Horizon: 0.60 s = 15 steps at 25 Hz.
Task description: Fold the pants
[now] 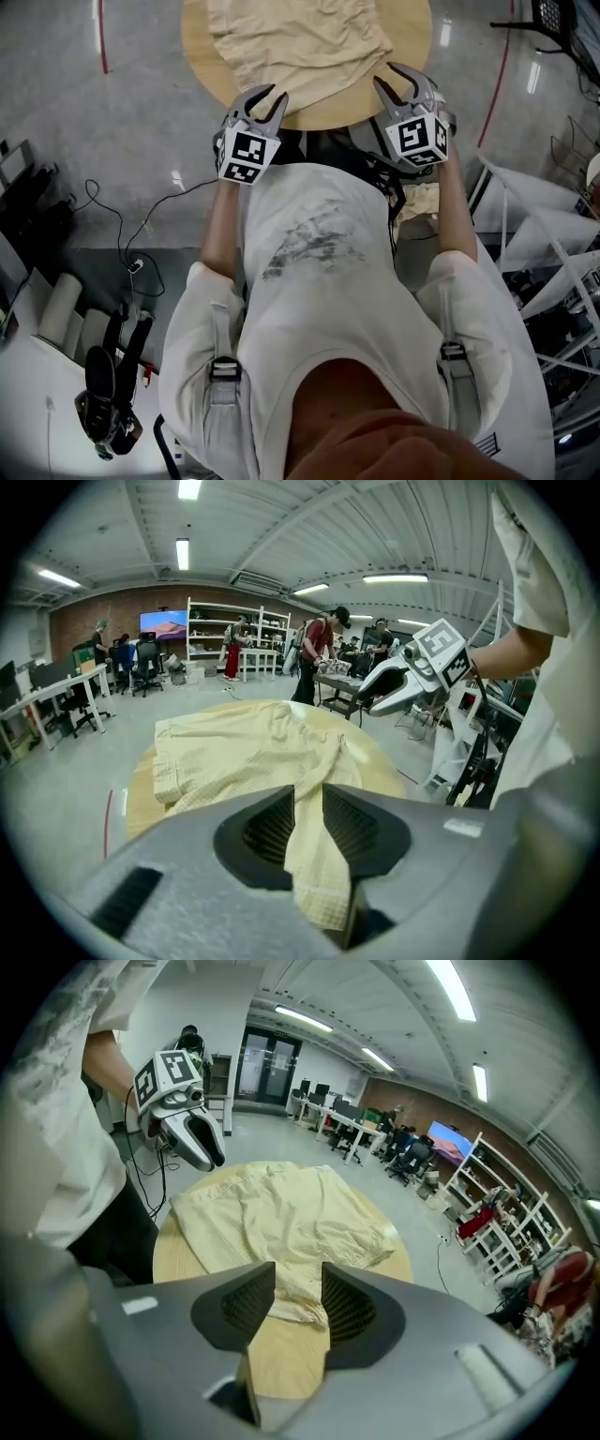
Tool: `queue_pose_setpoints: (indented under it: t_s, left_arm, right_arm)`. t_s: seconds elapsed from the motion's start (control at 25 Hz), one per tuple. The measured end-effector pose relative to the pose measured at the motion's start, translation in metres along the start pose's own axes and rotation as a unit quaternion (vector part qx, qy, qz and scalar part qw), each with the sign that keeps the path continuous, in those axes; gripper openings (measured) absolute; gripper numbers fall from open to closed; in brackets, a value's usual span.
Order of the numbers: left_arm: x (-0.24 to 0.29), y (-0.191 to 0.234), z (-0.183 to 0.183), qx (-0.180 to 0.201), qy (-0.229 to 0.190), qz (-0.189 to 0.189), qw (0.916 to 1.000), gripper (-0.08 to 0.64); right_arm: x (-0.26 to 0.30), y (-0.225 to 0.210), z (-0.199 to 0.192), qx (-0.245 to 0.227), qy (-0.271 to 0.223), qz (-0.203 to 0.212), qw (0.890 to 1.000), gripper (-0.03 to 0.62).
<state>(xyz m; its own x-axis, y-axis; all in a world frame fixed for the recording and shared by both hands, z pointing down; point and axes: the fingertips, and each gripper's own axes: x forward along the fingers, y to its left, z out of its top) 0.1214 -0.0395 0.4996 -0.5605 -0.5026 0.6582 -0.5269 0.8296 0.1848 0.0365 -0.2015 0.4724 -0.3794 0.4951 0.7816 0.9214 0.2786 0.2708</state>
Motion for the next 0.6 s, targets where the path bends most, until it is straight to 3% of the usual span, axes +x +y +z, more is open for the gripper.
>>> queue_pose_setpoints:
  t_s: [0.6]
  left_arm:
    - [0.043, -0.011, -0.054, -0.012, 0.071, -0.003, 0.9974, 0.156]
  right_arm:
    - [0.047, 0.000, -0.048, -0.060, 0.034, 0.058, 0.996, 0.213]
